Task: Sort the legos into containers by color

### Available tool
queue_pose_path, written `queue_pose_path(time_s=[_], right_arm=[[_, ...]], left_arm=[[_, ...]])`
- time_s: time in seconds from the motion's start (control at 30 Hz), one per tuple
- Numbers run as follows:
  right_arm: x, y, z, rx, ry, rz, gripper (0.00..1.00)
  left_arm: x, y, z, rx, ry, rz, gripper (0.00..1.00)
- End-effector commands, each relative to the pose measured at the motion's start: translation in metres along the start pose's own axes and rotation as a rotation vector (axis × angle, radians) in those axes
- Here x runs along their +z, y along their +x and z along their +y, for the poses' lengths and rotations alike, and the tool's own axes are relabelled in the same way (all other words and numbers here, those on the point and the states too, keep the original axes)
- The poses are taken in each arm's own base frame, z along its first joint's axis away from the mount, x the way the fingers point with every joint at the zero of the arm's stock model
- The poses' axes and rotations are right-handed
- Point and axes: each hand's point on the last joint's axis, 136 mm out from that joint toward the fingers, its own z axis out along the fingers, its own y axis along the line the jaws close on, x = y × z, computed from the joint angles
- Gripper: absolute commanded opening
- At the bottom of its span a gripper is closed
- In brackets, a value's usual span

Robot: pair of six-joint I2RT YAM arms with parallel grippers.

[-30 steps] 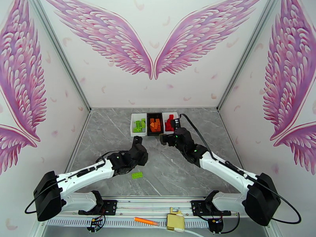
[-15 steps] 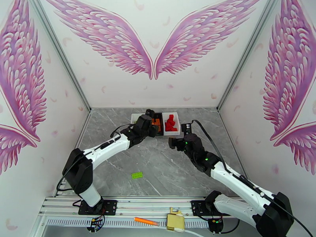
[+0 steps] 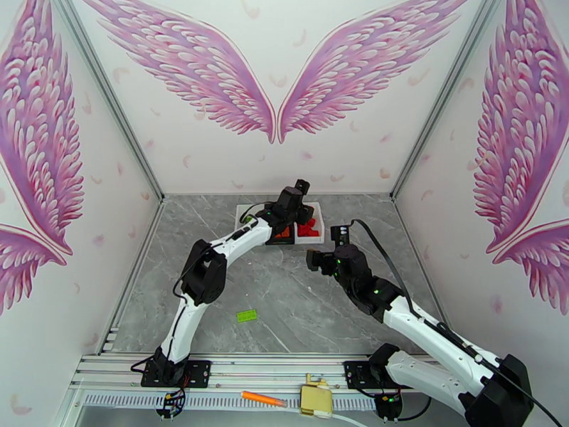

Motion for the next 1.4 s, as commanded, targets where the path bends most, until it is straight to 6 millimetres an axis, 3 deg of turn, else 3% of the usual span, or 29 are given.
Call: queue_pose_path(time_s=[0.0,0.17,0.33,0.5,0.73,0.9,1.03,1.23,1.37], right_arm=[[-0.002,0.006,-0.010,0.013,0.036,0.013,0.98],[-0.004,0.004,-0.011,0.018,0.040,0.004,0.97],[-0.004,0.002,-0.008,0.015,0.028,0.004,0.97],[-0.005,-0.001,-0.007,0.020,0.020,-0.004,0.97],[-0.012,-0.003,-0.004,-0.004,-0.008,-0.016,0.97],[-0.014,0.000,0.003,-0.065,-0.057,-0.004,0.98],[-0.020,0.007,0.011,-0.141,-0.119,0.019,0.97],[-0.034,0.012,0.031,-0.266,-0.256,0.034,1.00],[-0.048,0.020,0.049,-0.348,-0.383,0.077,0.99]], left_arm=[[0.018,0.002,0.008,0.018,0.000,0.024,0.42],[0.039,0.012,0.017,0.020,0.002,0.055,0.42],[0.037,0.003,0.013,0.037,0.037,0.037,0.55],[0.015,-0.010,0.006,0.051,0.075,0.039,0.79],[-0.047,-0.012,0.005,0.081,0.099,0.020,0.89],[-0.101,0.022,0.003,0.209,0.163,0.056,0.96],[-0.150,0.070,-0.002,0.379,0.262,0.154,0.99],[-0.212,0.150,-0.006,0.496,0.398,0.306,0.99],[-0.251,0.183,-0.007,0.582,0.453,0.350,0.99]])
